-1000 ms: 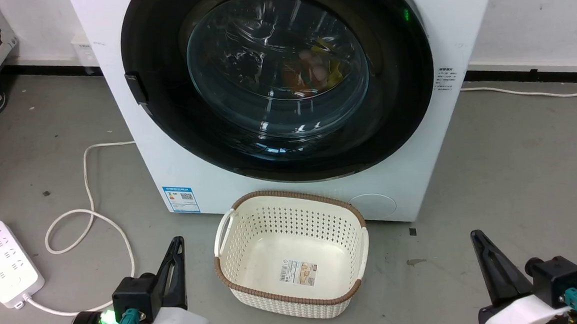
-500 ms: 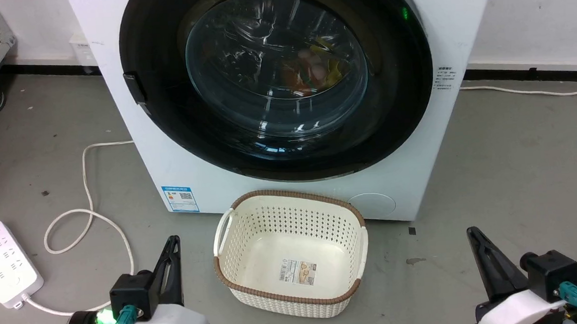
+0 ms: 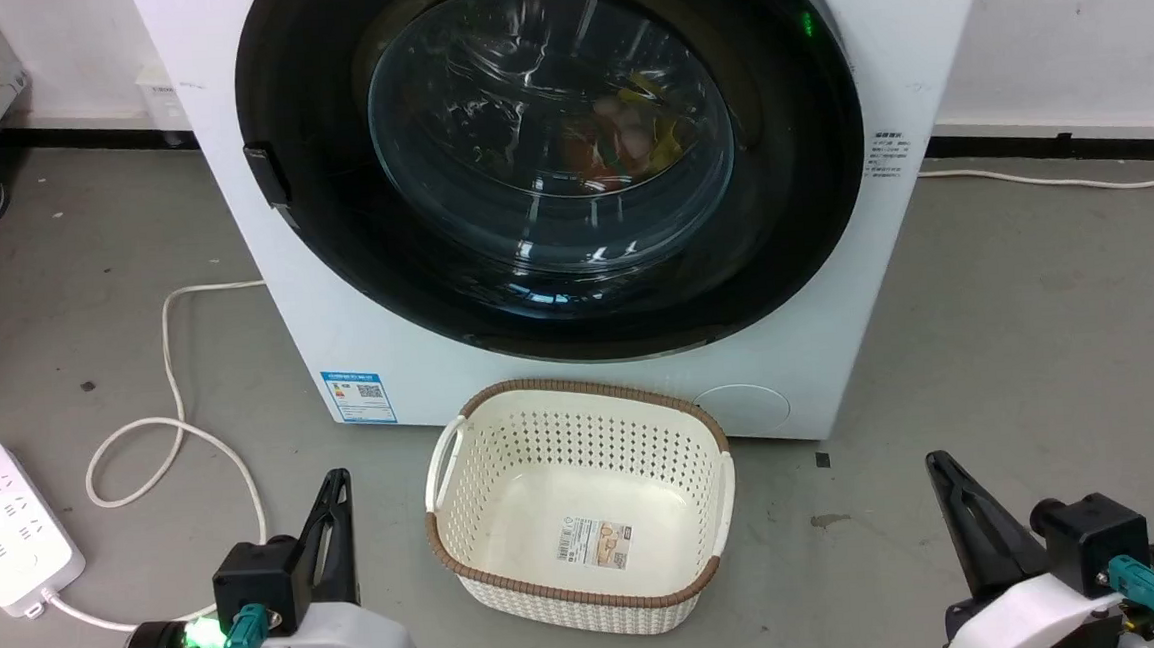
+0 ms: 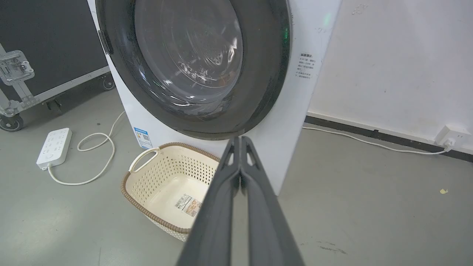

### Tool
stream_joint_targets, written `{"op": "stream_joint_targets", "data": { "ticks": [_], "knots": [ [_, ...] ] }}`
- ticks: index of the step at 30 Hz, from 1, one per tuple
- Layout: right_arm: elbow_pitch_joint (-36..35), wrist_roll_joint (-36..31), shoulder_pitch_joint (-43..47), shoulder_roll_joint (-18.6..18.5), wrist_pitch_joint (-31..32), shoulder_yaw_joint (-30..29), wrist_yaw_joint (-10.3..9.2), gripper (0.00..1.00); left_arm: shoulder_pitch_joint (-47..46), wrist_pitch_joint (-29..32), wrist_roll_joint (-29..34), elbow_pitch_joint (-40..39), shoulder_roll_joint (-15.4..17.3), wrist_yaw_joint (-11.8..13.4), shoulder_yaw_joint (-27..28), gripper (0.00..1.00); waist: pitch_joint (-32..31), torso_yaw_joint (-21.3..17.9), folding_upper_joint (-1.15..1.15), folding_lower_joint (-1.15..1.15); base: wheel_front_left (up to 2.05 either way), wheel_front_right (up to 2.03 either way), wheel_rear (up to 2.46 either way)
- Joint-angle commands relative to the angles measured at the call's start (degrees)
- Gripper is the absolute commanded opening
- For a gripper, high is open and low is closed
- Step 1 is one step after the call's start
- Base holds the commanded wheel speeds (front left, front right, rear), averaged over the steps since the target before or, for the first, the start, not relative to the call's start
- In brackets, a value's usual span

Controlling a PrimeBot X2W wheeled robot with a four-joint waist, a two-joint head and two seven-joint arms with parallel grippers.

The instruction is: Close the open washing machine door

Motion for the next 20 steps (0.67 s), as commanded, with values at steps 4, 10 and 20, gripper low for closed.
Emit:
{"op": "stream_joint_targets", "data": {
  "ticks": [4,10,20],
  "knots": [
    [-0.7,-0.5,-1.1,0.3,0.9,0.3,0.04,0.0,0.5,0.8,0.9,-0.6,-0.1,0.4,0.4,0.0,0.0,0.0,0.0,0.0,0.0,0.0,0.0],
    [-1.0,-0.8,-1.4,0.3,1.8,0.6,0.04,0.0,0.5,1.7,1.4,-1.1,-0.2,0.6,0.9,0.0,0.1,-0.1,0.0,0.0,0.0,0.0,0.0],
    [-1.0,-0.9,-1.5,0.3,2.0,0.7,0.05,0.0,0.5,2.0,1.5,-1.3,-0.2,0.7,1.0,0.0,0.1,-0.1,0.0,0.0,0.0,0.0,0.0]
  ]
}}
